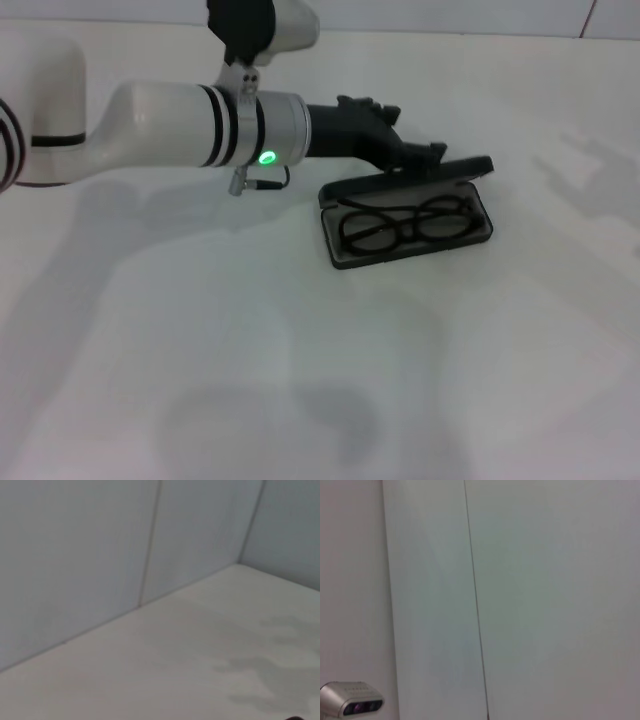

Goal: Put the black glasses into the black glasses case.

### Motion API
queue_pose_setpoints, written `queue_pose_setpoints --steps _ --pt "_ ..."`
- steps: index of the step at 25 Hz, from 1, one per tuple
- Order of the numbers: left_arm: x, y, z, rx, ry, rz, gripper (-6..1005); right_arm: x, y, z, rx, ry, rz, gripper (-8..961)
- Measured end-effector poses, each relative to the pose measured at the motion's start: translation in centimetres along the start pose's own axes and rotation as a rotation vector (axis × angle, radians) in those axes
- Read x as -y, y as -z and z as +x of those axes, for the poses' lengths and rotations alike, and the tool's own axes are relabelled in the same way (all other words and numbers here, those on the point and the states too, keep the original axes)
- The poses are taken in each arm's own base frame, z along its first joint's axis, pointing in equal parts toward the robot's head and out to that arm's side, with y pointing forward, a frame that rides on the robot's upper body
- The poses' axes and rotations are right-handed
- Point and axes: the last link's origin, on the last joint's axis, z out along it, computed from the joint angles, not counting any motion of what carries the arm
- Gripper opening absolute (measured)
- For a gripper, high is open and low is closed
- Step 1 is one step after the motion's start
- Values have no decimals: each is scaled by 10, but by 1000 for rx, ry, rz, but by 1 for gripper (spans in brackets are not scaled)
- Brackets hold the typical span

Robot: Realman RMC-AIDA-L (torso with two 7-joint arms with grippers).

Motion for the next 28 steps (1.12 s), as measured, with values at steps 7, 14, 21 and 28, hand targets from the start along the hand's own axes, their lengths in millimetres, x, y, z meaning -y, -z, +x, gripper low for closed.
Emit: queue_pose_setpoints --steps 7,14,21,28 --pt "-10 -2 -11 19 -25 -37 894 0 0 0 -1 5 3 554" --pt "-12 1 -23 22 -35 -41 893 1 -2 2 -3 8 14 555" --pt "-16 3 -35 30 -40 -49 892 0 -5 2 -1 10 12 557" --pt "-22 6 -35 -14 -45 -87 892 -4 -9 2 -3 11 -11 558"
